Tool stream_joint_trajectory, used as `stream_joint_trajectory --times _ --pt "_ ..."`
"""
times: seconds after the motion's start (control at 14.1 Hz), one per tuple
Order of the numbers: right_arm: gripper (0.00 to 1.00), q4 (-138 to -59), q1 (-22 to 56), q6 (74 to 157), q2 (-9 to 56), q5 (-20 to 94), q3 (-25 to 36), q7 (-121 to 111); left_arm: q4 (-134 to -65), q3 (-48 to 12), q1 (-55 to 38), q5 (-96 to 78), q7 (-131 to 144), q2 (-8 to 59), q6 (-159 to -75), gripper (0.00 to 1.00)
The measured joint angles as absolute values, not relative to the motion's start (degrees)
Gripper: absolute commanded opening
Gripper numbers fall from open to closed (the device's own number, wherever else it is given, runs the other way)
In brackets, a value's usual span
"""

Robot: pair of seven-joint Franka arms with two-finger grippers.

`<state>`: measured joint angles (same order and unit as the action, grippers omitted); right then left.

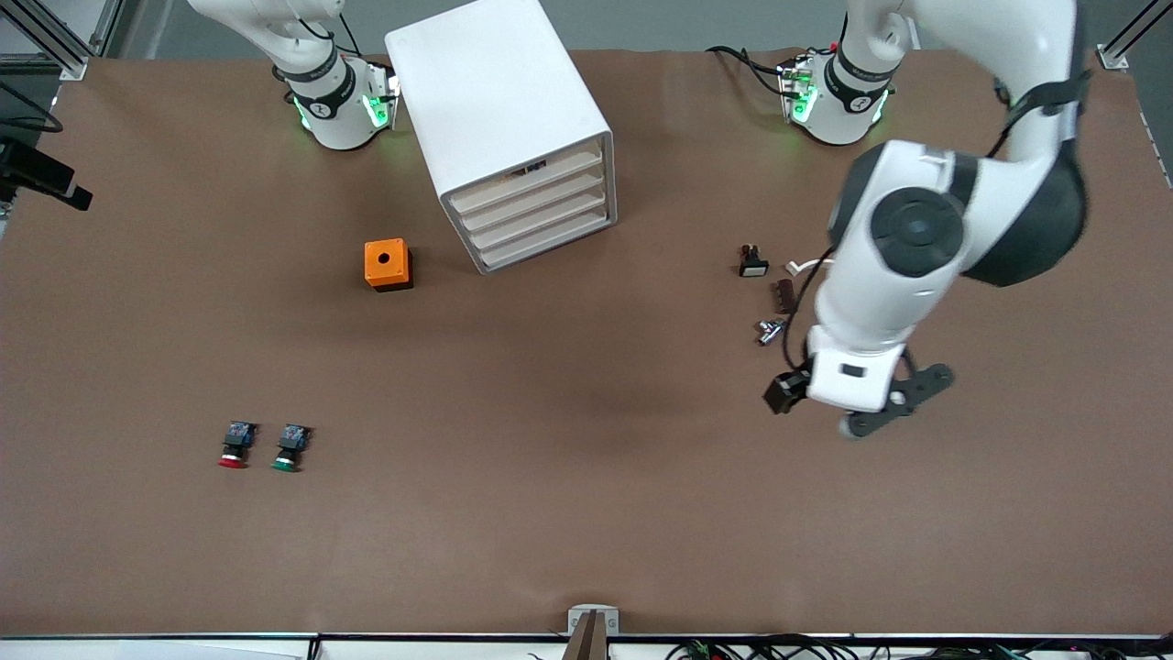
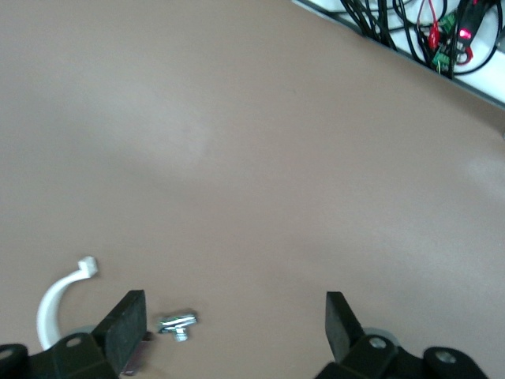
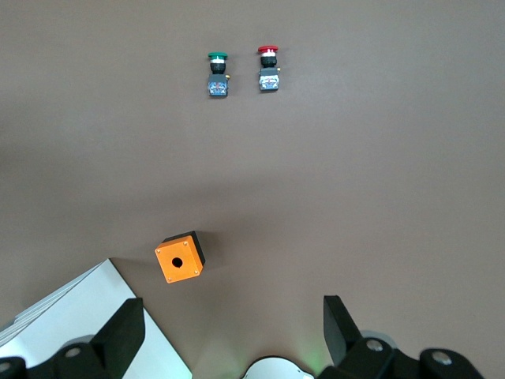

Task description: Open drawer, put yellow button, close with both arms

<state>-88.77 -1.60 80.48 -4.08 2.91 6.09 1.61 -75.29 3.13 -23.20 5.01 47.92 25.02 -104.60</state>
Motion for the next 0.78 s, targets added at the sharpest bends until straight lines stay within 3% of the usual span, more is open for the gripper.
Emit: stream_joint_trajectory --times 0.57,0.78 --pt "1.00 -91.7 -0.8 81.6 -6.9 2.7 5.8 1.6 -76.0 3.1 -10.9 2.9 19.0 14.8 -94.0 1.00" --pt "1.00 -92.4 -0.4 82.8 -7.3 0.4 5.8 1.6 -81.6 3.0 -6.7 2.6 11.1 7.7 -92.3 1.00"
